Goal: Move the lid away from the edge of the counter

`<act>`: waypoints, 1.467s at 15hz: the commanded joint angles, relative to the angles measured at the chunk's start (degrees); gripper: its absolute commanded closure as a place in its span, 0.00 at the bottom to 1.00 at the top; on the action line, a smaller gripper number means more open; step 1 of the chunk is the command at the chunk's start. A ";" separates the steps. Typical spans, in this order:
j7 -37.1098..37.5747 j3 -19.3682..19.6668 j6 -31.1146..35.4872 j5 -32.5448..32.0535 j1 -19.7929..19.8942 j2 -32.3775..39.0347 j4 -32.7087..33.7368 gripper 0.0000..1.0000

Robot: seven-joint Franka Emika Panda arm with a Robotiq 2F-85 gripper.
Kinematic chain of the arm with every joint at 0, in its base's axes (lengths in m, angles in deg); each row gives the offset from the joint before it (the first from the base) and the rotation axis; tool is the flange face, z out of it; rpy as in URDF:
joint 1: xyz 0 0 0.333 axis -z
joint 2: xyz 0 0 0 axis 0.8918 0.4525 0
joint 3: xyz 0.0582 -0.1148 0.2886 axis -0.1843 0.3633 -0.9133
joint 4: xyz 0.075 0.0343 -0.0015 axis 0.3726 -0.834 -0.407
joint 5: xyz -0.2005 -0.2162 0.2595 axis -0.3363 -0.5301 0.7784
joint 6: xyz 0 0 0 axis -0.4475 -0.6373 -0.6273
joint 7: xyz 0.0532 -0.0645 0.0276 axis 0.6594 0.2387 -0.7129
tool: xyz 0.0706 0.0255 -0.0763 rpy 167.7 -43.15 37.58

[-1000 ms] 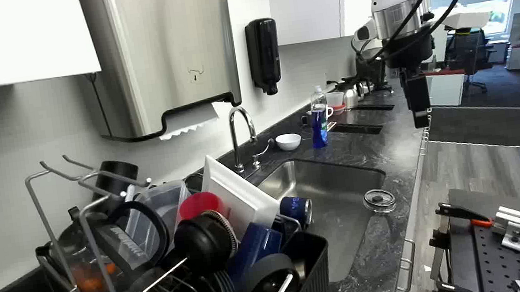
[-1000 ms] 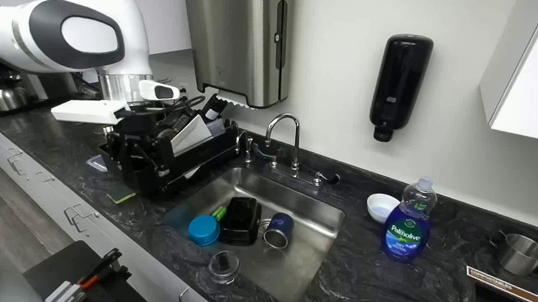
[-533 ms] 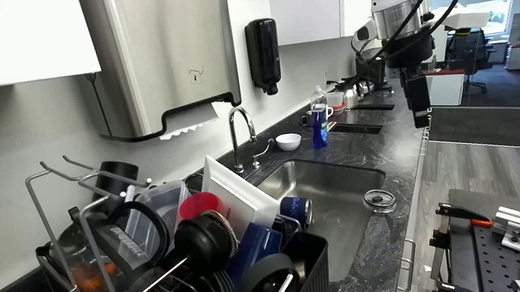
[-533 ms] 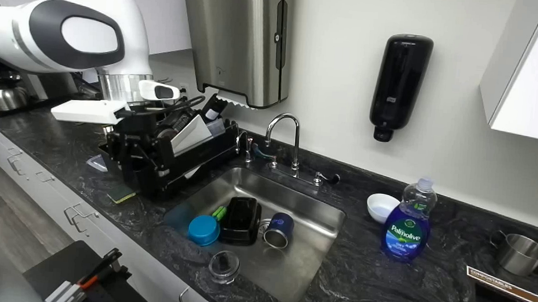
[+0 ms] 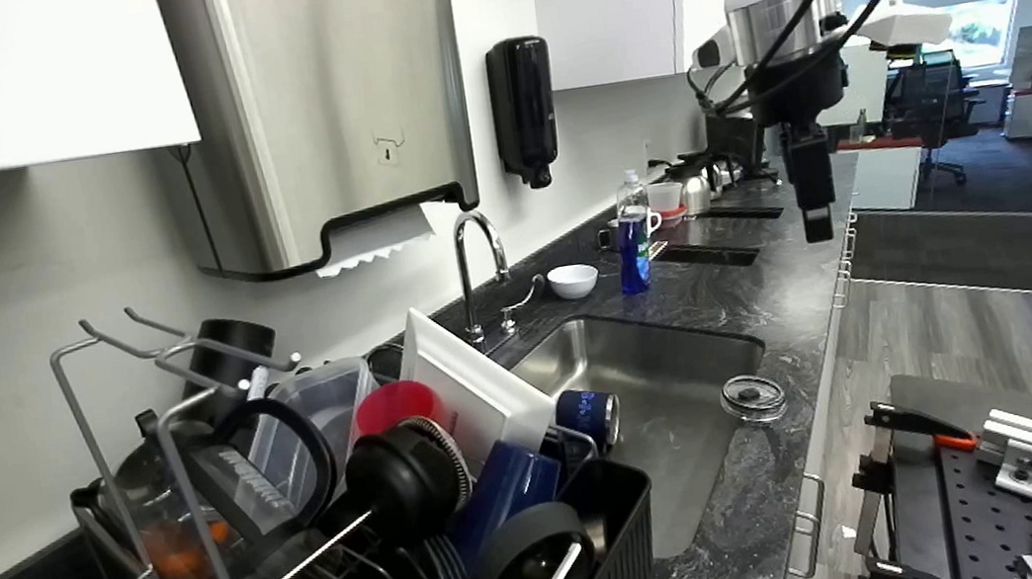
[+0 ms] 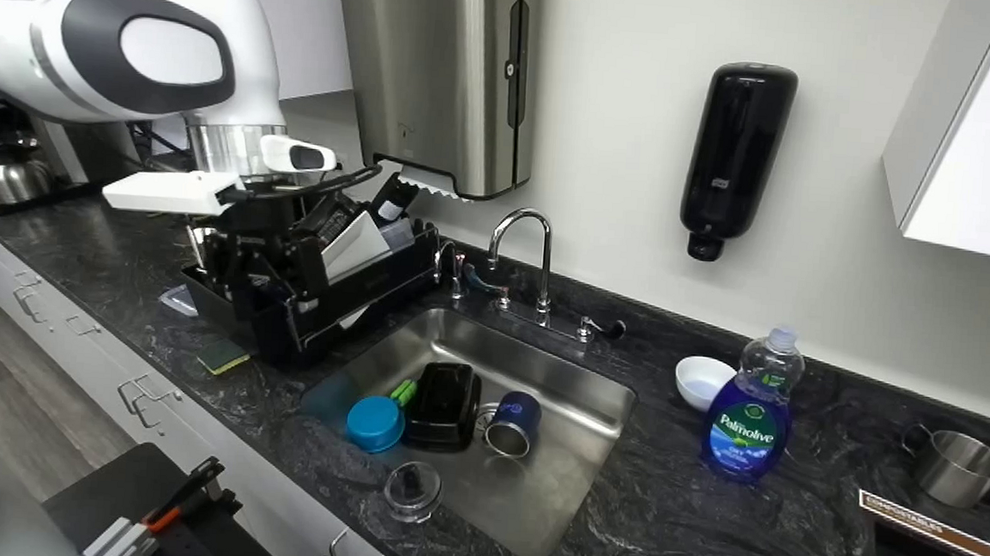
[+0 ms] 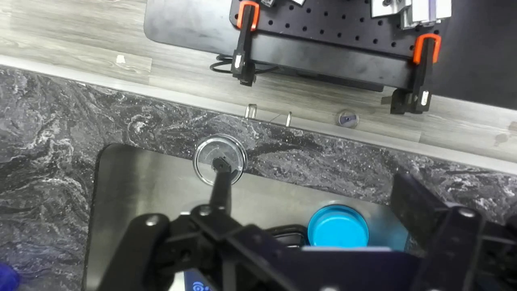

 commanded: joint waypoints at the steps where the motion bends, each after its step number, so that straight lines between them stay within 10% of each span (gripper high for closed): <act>1: 2.74 0.80 -3.26 1.30 0.79 10.44 10.24 0.00; 9: 12.90 2.66 -8.22 6.95 2.49 29.72 25.59 0.00; 22: -33.18 5.87 8.93 -5.59 4.99 48.86 29.71 0.00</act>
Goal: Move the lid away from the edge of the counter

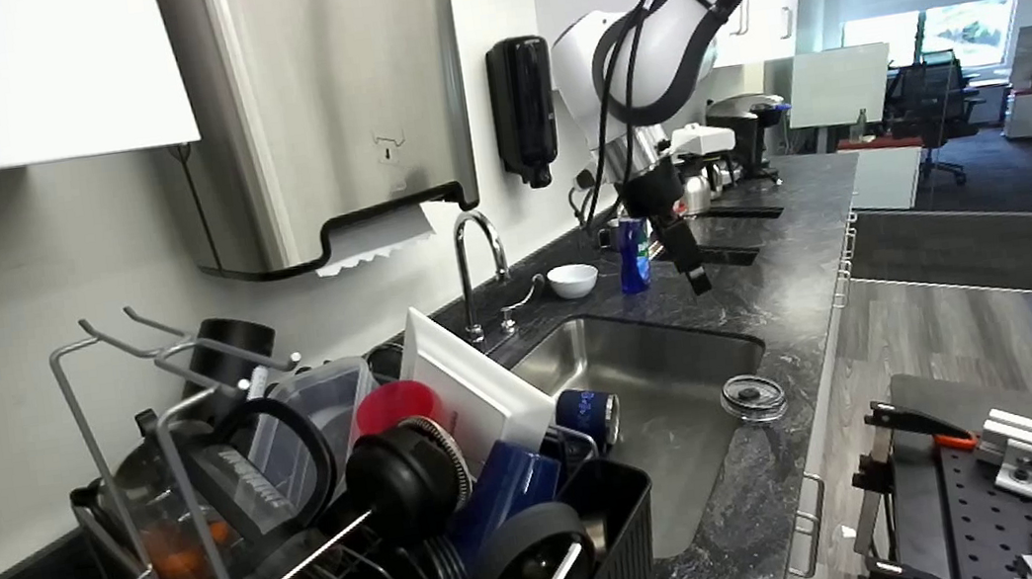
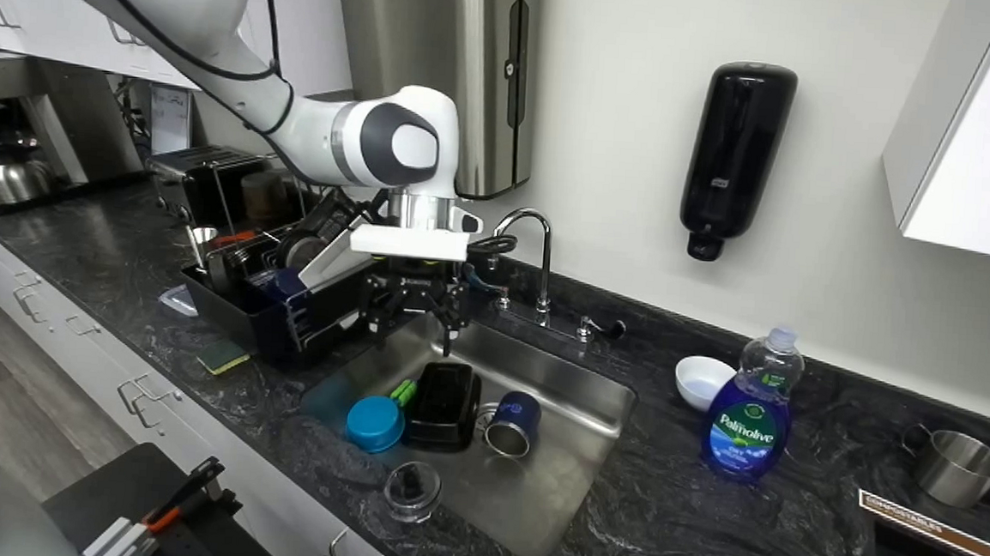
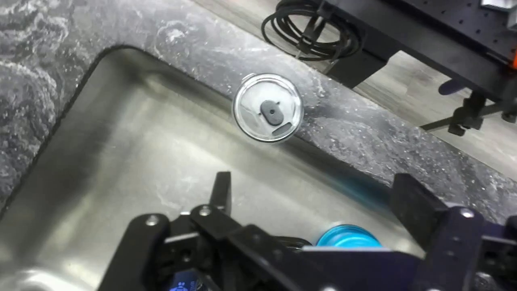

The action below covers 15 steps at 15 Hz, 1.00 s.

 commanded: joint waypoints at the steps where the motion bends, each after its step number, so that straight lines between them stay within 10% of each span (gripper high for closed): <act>1: -11.84 -0.54 0.64 -1.50 1.90 7.54 6.50 0.00; 15: -41.36 -0.78 -5.67 -9.44 4.84 24.64 21.85 0.00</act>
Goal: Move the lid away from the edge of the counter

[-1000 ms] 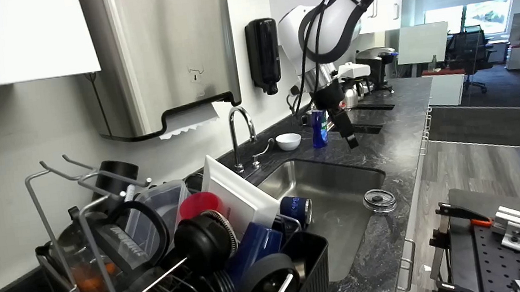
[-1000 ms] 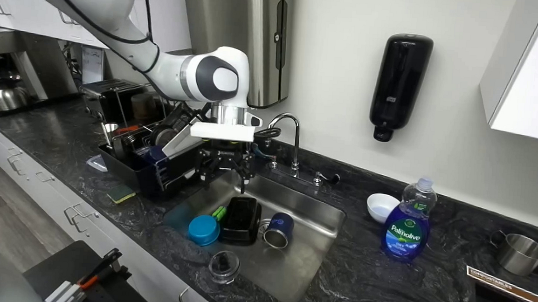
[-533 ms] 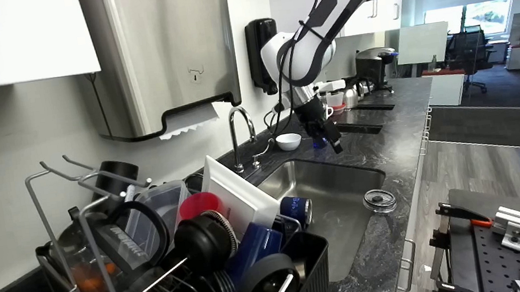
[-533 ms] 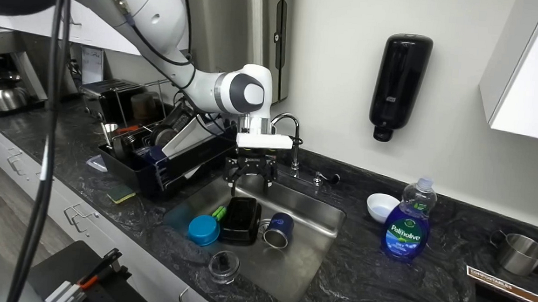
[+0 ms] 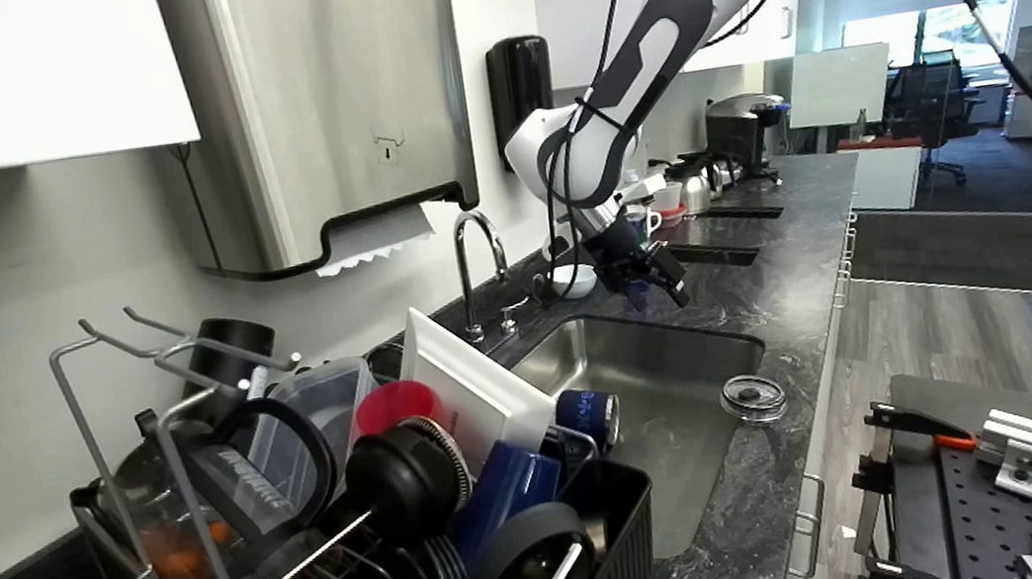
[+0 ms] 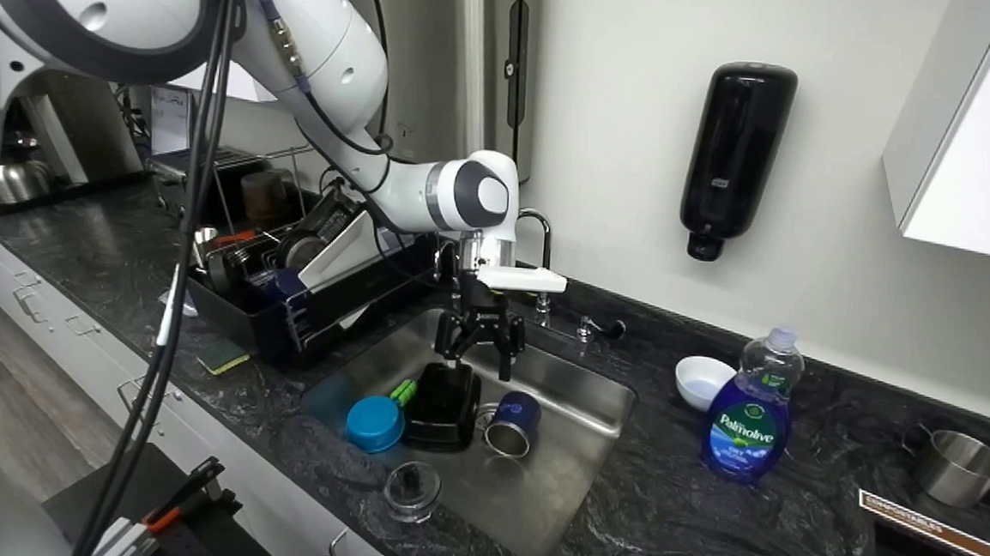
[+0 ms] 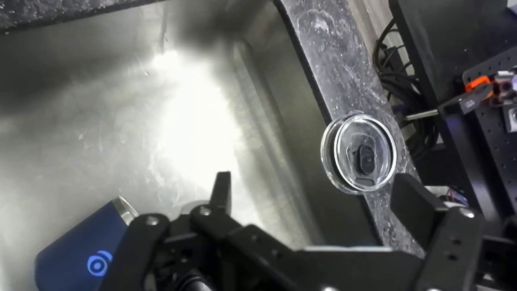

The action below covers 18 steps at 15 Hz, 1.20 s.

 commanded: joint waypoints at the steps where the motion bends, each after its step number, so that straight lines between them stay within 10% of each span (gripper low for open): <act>1: -3.71 -0.28 -0.84 -2.29 1.81 0.79 0.46 0.00; 18: -13.48 -1.46 -10.60 5.92 5.80 11.31 7.45 0.00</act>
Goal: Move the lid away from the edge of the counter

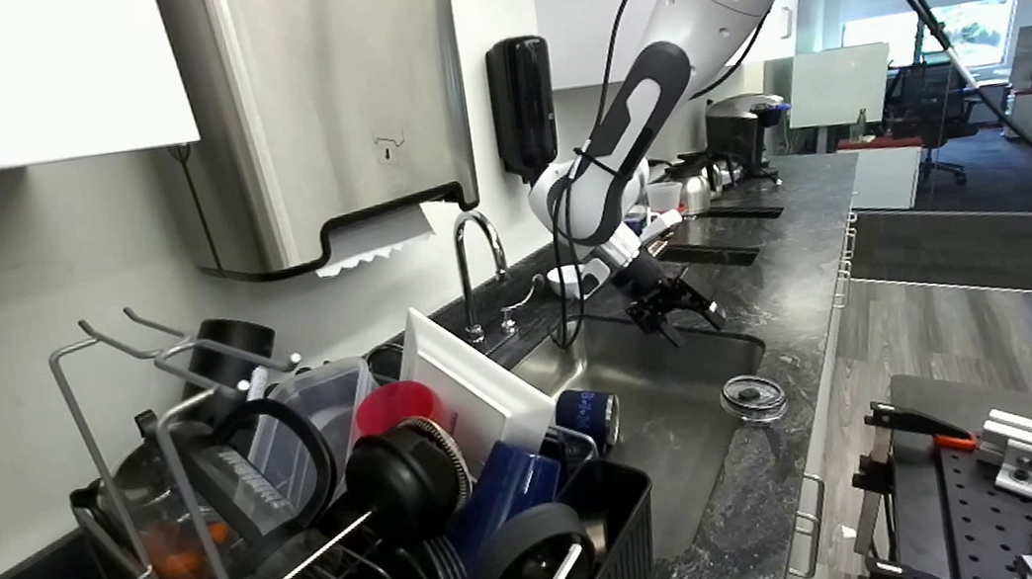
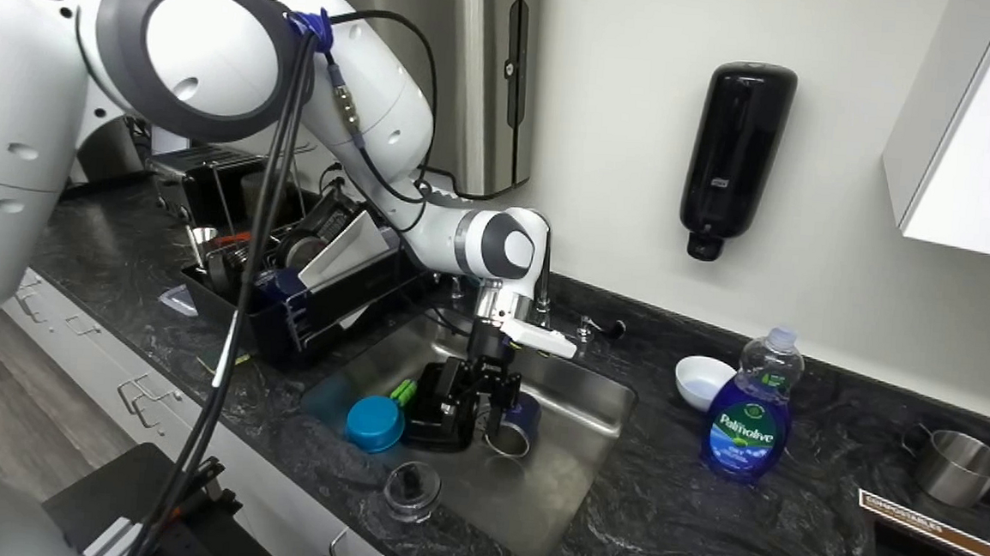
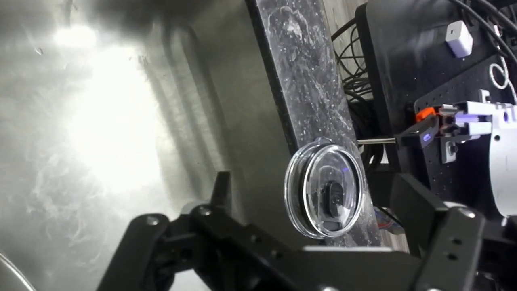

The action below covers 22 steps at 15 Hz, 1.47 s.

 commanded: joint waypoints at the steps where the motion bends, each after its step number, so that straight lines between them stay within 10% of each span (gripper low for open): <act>1: -1.25 -1.30 -3.93 2.80 1.75 2.53 3.33 0.00; 22: 1.68 -2.50 -8.50 5.58 1.73 9.20 6.82 0.00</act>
